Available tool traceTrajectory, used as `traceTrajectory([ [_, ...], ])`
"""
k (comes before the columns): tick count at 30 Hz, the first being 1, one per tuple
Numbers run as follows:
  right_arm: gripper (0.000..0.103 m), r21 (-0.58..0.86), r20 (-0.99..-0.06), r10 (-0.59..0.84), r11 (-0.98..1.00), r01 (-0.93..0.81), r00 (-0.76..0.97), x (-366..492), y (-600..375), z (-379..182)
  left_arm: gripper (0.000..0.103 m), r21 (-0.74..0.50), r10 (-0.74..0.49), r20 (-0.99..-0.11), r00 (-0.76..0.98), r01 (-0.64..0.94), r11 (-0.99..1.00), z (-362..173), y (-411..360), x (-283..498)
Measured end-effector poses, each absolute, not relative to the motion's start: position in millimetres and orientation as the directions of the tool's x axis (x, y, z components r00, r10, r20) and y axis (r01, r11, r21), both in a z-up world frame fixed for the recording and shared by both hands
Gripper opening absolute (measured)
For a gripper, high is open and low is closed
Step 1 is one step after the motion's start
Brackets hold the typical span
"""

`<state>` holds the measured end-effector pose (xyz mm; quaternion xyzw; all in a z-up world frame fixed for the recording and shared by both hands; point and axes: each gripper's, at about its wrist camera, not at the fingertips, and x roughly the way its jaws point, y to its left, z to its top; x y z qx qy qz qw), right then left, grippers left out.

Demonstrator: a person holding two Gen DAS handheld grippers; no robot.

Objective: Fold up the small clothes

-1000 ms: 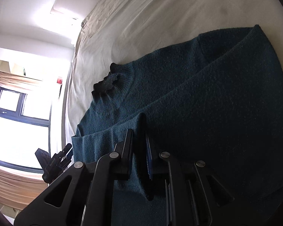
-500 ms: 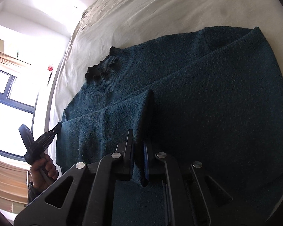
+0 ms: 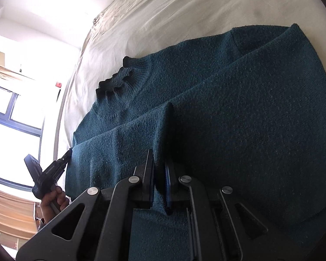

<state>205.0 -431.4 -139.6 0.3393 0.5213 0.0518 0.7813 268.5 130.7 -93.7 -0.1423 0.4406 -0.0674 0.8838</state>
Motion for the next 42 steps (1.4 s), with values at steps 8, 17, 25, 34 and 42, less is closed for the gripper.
traceTrajectory([
  [8, 0.007, 0.549, -0.799, 0.405, 0.792, 0.266, 0.444, 208, -425, -135, 0.018, -0.148, -0.17, -0.739, 0.652, 0.089, 0.985, -84, 96, 235],
  [17, 0.006, 0.584, -0.771, 0.412, 0.761, 0.282, 0.486, 204, -437, -138, 0.022, -0.028, -0.098, -0.766, 0.635, 0.118, 0.993, -104, 85, 226],
  [25, 0.01, 0.499, -0.813, 0.321, 0.814, 0.297, 0.486, 193, -430, -125, 0.031, 0.011, -0.061, -0.764, 0.642, 0.108, 0.994, -105, 85, 220],
  [34, 0.01, 0.495, -0.748, 0.245, 0.825, 0.273, 0.617, 142, -454, -86, 0.056, -0.091, -0.134, -0.757, 0.64, 0.101, 0.991, -78, 122, 165],
  [42, 0.054, 0.312, -0.645, 0.051, 0.929, 0.202, 0.763, 37, -433, -16, 0.073, -0.271, -0.284, -0.752, 0.596, 0.113, 0.956, -67, 150, 70],
])
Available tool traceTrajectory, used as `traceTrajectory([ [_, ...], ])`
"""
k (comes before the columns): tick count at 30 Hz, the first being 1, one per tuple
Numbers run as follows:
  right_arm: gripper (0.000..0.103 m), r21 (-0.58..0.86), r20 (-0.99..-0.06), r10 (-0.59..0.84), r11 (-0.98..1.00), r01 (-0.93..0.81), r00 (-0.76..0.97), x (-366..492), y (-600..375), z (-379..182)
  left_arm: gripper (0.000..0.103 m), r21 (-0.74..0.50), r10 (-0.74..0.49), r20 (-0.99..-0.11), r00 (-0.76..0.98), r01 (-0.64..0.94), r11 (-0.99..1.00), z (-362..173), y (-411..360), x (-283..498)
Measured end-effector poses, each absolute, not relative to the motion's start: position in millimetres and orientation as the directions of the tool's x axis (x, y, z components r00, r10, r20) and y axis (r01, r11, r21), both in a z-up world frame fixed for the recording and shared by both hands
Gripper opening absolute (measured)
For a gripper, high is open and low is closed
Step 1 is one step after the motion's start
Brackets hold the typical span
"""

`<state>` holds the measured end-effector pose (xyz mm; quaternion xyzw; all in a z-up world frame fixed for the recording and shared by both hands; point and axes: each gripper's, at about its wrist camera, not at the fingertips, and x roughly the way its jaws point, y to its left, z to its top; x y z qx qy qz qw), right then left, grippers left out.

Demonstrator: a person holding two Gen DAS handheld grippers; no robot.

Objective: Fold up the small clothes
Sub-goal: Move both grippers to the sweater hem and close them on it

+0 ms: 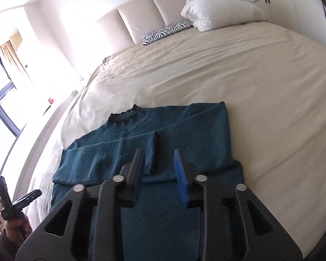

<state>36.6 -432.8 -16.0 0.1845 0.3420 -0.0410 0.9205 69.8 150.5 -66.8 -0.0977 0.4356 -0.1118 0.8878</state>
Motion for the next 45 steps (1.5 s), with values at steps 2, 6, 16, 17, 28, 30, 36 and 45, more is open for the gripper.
traceTrajectory([
  [2, 0.065, 0.283, -0.6, -0.005, 0.934, 0.218, 0.8, 6, -428, -5, 0.073, -0.313, -0.314, -0.757, 0.573, 0.104, 0.944, -69, 154, 49],
  [6, 0.076, 0.285, -0.568, -0.017, 0.934, 0.216, 0.823, -40, -420, 6, 0.073, -0.341, -0.34, -0.771, 0.539, 0.101, 0.935, -75, 152, 12],
  [16, 0.089, 0.372, -0.668, 0.091, 0.9, 0.226, 0.739, -136, -452, 7, 0.073, -0.414, -0.421, -0.82, 0.387, 0.107, 0.904, -97, 149, -54],
  [17, 0.089, 0.375, -0.695, 0.105, 0.897, 0.233, 0.712, -143, -455, 3, 0.073, -0.414, -0.424, -0.823, 0.378, 0.112, 0.903, -98, 148, -60],
  [28, 0.074, 0.447, -0.848, 0.262, 0.82, 0.357, 0.46, -207, -500, -61, 0.073, -0.453, -0.478, -0.836, 0.269, 0.151, 0.878, -104, 144, -84],
  [30, 0.07, 0.474, -0.846, 0.29, 0.794, 0.38, 0.447, -214, -506, -70, 0.073, -0.46, -0.486, -0.837, 0.253, 0.157, 0.874, -105, 143, -87],
  [36, 0.067, 0.548, -0.815, 0.372, 0.745, 0.381, 0.445, -221, -512, -79, 0.072, -0.513, -0.533, -0.823, 0.198, 0.145, 0.846, -111, 151, -91],
  [45, 0.052, 0.583, -0.8, 0.42, 0.712, 0.392, 0.428, -221, -515, -84, 0.066, -0.555, -0.567, -0.81, 0.149, 0.116, 0.823, -115, 162, -93],
])
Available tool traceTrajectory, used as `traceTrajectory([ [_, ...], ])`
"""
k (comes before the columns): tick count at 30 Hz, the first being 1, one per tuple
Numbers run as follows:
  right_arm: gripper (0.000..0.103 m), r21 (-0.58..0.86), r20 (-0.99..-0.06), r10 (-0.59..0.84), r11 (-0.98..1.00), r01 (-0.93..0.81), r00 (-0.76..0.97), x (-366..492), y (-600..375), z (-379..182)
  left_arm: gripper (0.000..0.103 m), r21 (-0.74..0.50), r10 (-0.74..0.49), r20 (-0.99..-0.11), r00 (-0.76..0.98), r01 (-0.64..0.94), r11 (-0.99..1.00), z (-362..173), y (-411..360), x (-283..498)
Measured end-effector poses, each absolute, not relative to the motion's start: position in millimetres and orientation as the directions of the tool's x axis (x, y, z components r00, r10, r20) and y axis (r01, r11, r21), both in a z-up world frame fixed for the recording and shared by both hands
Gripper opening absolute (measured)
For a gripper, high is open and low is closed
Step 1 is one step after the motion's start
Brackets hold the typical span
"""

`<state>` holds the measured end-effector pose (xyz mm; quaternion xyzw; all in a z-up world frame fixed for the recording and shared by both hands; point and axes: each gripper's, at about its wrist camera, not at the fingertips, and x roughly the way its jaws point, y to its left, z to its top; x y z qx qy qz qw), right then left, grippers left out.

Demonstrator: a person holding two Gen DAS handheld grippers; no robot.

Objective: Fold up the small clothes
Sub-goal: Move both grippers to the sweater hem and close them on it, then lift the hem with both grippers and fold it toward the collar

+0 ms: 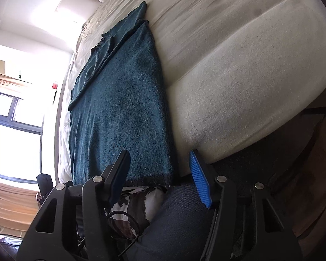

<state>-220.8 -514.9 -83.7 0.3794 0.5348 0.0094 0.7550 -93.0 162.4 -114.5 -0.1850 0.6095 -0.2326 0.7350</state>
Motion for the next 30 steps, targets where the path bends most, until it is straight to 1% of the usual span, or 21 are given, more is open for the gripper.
traceTrajectory([
  [3, 0.05, 0.589, -0.797, 0.427, 0.705, 0.395, 0.426, -224, -515, -85, 0.057, -0.546, -0.556, -0.819, 0.143, 0.105, 0.831, -115, 164, -92],
  [5, 0.049, 0.597, -0.794, 0.437, 0.695, 0.401, 0.423, -225, -517, -86, 0.057, -0.547, -0.557, -0.819, 0.134, 0.105, 0.83, -115, 166, -92],
  [12, 0.042, 0.605, -0.789, 0.447, 0.681, 0.412, 0.421, -229, -522, -89, 0.057, -0.538, -0.55, -0.827, 0.12, 0.116, 0.835, -114, 165, -91],
  [14, 0.041, 0.609, -0.787, 0.45, 0.677, 0.413, 0.423, -229, -522, -90, 0.055, -0.537, -0.548, -0.828, 0.119, 0.111, 0.836, -114, 164, -92],
  [15, 0.038, 0.607, -0.789, 0.451, 0.678, 0.414, 0.418, -228, -522, -91, 0.049, -0.531, -0.542, -0.832, 0.12, 0.109, 0.84, -113, 163, -92],
  [16, 0.036, 0.606, -0.79, 0.453, 0.68, 0.414, 0.413, -229, -522, -92, 0.04, -0.528, -0.538, -0.834, 0.118, 0.108, 0.842, -113, 162, -92],
  [17, 0.035, 0.605, -0.791, 0.456, 0.68, 0.413, 0.409, -228, -521, -93, 0.035, -0.523, -0.533, -0.839, 0.11, 0.108, 0.845, -115, 162, -92],
  [19, 0.035, 0.608, -0.789, 0.462, 0.68, 0.409, 0.405, -229, -519, -95, 0.016, -0.512, -0.521, -0.848, 0.1, 0.105, 0.853, -117, 162, -92],
  [20, 0.035, 0.61, -0.788, 0.464, 0.68, 0.407, 0.405, -228, -519, -95, 0.013, -0.513, -0.522, -0.848, 0.095, 0.107, 0.852, -118, 162, -93],
  [21, 0.033, 0.611, -0.787, 0.467, 0.68, 0.406, 0.403, -228, -518, -96, 0.009, -0.514, -0.524, -0.847, 0.093, 0.108, 0.851, -118, 161, -93],
  [22, 0.029, 0.608, -0.79, 0.467, 0.682, 0.406, 0.399, -228, -517, -97, 0.008, -0.515, -0.524, -0.846, 0.098, 0.108, 0.85, -118, 161, -94],
  [24, 0.017, 0.601, -0.796, 0.465, 0.687, 0.408, 0.388, -228, -516, -99, 0.007, -0.518, -0.528, -0.843, 0.107, 0.107, 0.849, -118, 161, -95],
  [26, 0.008, 0.597, -0.798, 0.46, 0.691, 0.407, 0.389, -228, -516, -99, 0.007, -0.525, -0.535, -0.837, 0.116, 0.103, 0.845, -118, 164, -95],
  [30, 0.007, 0.6, -0.793, 0.45, 0.697, 0.393, 0.412, -228, -515, -92, 0.006, -0.563, -0.571, -0.81, 0.136, 0.093, 0.821, -112, 169, -96],
])
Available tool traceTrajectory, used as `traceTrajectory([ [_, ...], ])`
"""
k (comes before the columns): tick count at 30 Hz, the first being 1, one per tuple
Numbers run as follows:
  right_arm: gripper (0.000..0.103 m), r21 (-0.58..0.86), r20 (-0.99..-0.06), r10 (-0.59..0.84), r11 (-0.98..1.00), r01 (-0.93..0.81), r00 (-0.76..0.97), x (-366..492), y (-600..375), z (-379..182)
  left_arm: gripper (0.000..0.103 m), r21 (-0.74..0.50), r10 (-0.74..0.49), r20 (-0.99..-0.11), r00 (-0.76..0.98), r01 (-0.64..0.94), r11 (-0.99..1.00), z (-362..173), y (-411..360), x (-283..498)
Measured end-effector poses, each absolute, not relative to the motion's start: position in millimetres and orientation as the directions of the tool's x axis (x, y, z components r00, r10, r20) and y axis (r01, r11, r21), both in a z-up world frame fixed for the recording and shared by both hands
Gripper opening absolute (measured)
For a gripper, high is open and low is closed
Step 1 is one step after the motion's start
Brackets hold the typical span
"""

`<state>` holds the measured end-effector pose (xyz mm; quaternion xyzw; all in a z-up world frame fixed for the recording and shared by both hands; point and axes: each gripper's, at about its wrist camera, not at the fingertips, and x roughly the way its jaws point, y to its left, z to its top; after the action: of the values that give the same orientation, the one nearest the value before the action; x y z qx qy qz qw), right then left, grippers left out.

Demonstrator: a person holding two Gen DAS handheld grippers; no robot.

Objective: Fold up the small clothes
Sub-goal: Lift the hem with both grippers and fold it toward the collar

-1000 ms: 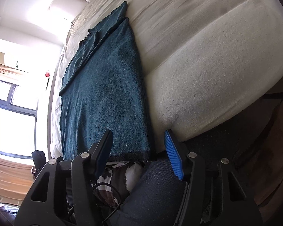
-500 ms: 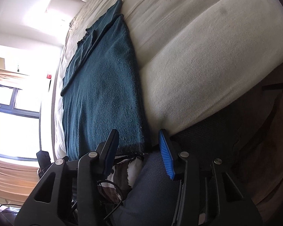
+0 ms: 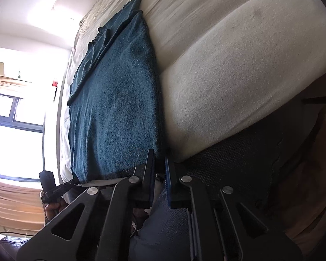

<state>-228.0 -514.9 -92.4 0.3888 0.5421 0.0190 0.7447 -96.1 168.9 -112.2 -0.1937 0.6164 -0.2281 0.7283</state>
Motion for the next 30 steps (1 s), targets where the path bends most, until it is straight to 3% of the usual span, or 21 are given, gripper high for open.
traceTrajectory([
  [17, 0.006, 0.693, -0.644, 0.43, 0.678, 0.244, 0.633, -168, -515, -4, 0.006, -0.823, -0.787, -0.496, 0.366, 0.092, 0.561, -29, 201, -54],
  [30, 0.006, 0.652, -0.61, 0.347, 0.731, 0.202, 0.712, -85, -526, 40, 0.006, -0.866, -0.791, -0.403, 0.461, 0.089, 0.493, -5, 202, 1],
])
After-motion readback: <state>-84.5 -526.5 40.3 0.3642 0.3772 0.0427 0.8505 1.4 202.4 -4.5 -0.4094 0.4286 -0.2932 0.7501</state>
